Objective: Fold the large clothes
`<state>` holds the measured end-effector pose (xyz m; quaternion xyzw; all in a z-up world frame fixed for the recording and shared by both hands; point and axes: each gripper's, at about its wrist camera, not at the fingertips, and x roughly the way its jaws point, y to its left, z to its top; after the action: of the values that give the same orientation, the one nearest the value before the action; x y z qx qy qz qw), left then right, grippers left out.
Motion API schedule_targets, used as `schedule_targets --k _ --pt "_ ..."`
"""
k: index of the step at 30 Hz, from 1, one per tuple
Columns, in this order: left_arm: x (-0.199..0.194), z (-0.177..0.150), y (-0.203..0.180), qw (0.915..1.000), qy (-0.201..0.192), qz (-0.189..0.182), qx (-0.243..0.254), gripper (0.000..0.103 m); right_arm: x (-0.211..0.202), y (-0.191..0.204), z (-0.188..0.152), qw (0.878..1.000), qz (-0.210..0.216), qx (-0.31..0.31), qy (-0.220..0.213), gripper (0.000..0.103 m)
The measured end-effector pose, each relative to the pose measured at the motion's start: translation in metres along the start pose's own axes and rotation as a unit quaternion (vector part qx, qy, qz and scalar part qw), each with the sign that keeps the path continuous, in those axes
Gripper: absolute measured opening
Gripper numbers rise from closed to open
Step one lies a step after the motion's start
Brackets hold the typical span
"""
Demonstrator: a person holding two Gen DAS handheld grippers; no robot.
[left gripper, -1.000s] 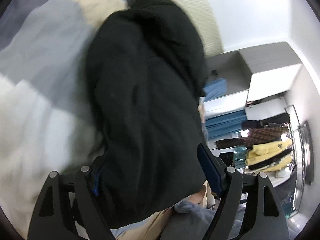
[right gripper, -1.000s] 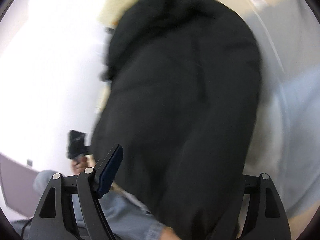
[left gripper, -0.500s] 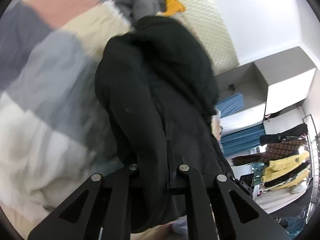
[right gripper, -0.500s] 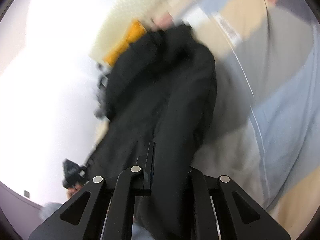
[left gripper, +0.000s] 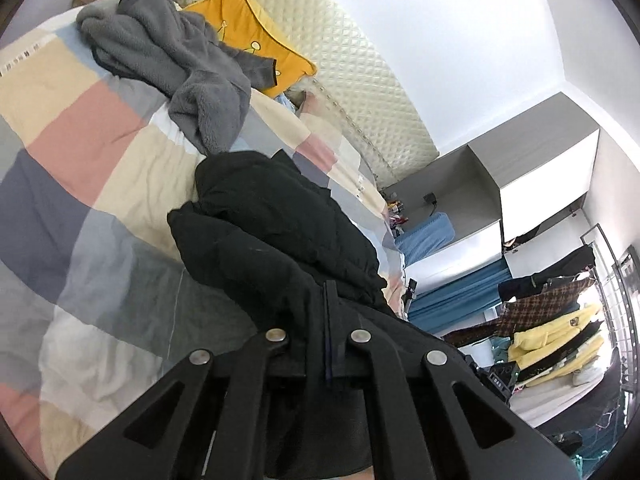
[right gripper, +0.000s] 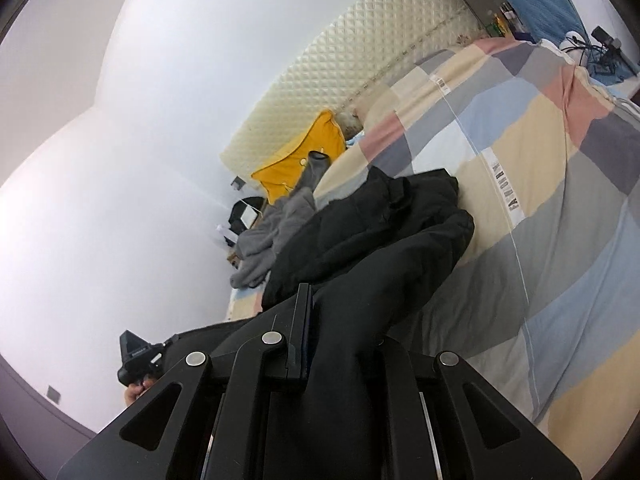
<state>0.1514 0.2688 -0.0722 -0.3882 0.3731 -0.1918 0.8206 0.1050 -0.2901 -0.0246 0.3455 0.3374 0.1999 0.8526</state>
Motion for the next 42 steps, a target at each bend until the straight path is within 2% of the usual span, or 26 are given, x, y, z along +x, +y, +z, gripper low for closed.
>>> schedule_targets --k 2,5,12,17,19,20,22,29,33,37,42 --pt "-0.009 -0.002 -0.004 0.9999 -0.002 -0.010 -0.006 0.003 -0.009 0.002 0.006 1.000 -0.004 0.014 0.010 0.008" --pt "-0.018 -0.006 -0.016 0.9999 -0.002 -0.008 0.006 0.003 -0.022 0.009 0.011 1.000 -0.012 0.001 0.019 0.008" --pt "-0.051 -0.036 -0.024 0.9998 0.005 -0.014 0.014 0.003 -0.071 0.016 -0.004 1.000 0.012 -0.010 0.023 0.008" --pt "-0.079 -0.071 -0.025 0.9998 -0.013 -0.015 -0.008 0.003 -0.102 0.006 -0.031 0.999 0.011 0.039 -0.002 0.008" --pt "-0.080 -0.070 -0.031 0.9996 -0.004 -0.028 -0.007 0.003 -0.107 0.005 -0.030 0.999 0.015 0.040 -0.009 0.008" --pt "-0.078 -0.067 -0.035 0.9997 -0.005 -0.022 0.000 0.003 -0.107 0.005 -0.026 0.999 0.016 0.038 -0.009 0.008" --pt "-0.069 -0.055 -0.040 0.9999 -0.009 0.003 0.013 0.003 -0.098 0.000 -0.012 0.999 0.016 0.041 -0.007 0.008" --pt "-0.023 0.004 -0.039 0.9991 -0.015 0.037 -0.011 0.003 -0.041 -0.022 0.053 0.997 0.022 0.078 -0.008 0.008" --pt "0.004 0.034 -0.045 0.9970 -0.012 0.076 0.003 0.003 0.006 -0.037 0.097 0.995 0.002 0.103 -0.007 0.008" --pt "0.040 0.066 -0.047 0.9920 -0.008 0.126 0.010 0.003 0.056 -0.052 0.134 0.992 -0.033 0.118 -0.001 0.008" --pt "0.087 0.095 -0.035 0.9824 0.000 0.187 0.000 0.003 0.114 -0.087 0.157 0.984 -0.054 0.168 0.006 0.008"
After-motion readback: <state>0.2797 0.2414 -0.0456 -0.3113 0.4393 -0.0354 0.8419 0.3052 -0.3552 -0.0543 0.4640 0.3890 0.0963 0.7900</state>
